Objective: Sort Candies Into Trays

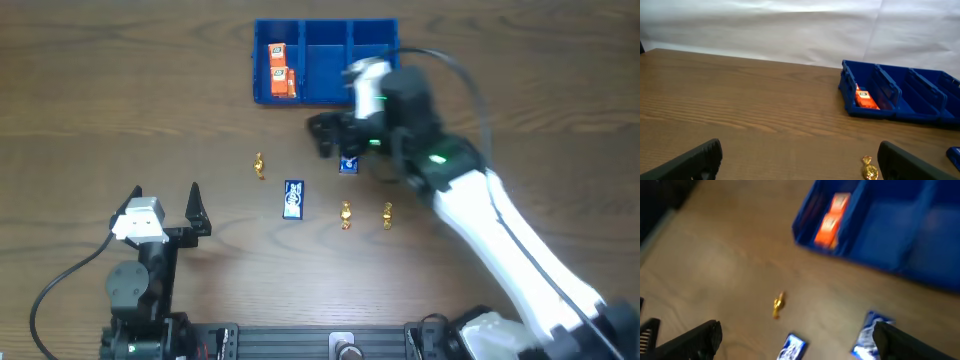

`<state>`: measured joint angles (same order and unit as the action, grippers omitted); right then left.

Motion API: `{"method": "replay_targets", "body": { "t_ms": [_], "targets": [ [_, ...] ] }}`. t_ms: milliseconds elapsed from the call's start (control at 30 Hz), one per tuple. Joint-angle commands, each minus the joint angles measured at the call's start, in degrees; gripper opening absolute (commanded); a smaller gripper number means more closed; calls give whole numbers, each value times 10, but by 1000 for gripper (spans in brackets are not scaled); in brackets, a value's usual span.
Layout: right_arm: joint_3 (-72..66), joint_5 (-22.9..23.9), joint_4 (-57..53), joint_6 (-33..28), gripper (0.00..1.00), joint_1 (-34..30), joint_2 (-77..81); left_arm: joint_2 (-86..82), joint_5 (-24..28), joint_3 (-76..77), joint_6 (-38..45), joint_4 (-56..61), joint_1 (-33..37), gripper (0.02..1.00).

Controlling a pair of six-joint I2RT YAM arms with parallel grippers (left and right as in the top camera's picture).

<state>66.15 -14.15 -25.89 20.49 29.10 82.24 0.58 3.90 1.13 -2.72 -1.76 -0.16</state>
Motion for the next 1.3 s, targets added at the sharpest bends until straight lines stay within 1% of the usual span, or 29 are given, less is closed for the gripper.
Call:
{"method": "replay_targets", "body": {
  "t_ms": [33,133,200,267,300,567,733,933,1000,1100,1167,1233,1300],
  "targets": [
    [49,87,-49,114,998,82,104,-3,4,-9,6,-24,2,998],
    [71,128,-83,166,998,126,155,-3,4,-9,6,-24,2,998],
    [100,164,-120,208,998,158,191,-3,4,-9,6,-24,2,998],
    [127,200,-155,247,998,182,221,-3,4,-9,6,-24,2,998],
    [134,210,-165,259,998,188,232,-3,4,-9,6,-24,2,998],
    [155,217,-188,338,998,213,328,-3,4,-9,6,-24,2,998],
    [156,217,-189,356,993,213,351,-3,4,-9,6,-24,2,998],
    [156,217,-187,362,877,213,366,-3,4,-9,6,-24,2,998],
    [156,217,-186,361,807,213,368,-3,4,-9,6,-24,2,998],
    [156,221,-184,361,673,213,368,-3,4,-9,6,-24,2,998],
    [156,224,-181,361,489,213,368,-3,4,-9,6,-24,2,998],
    [156,223,-181,361,446,213,368,-3,4,-9,6,-24,2,998],
    [158,223,-182,354,362,214,368,-3,4,-9,6,-24,2,998]
  ]
}}
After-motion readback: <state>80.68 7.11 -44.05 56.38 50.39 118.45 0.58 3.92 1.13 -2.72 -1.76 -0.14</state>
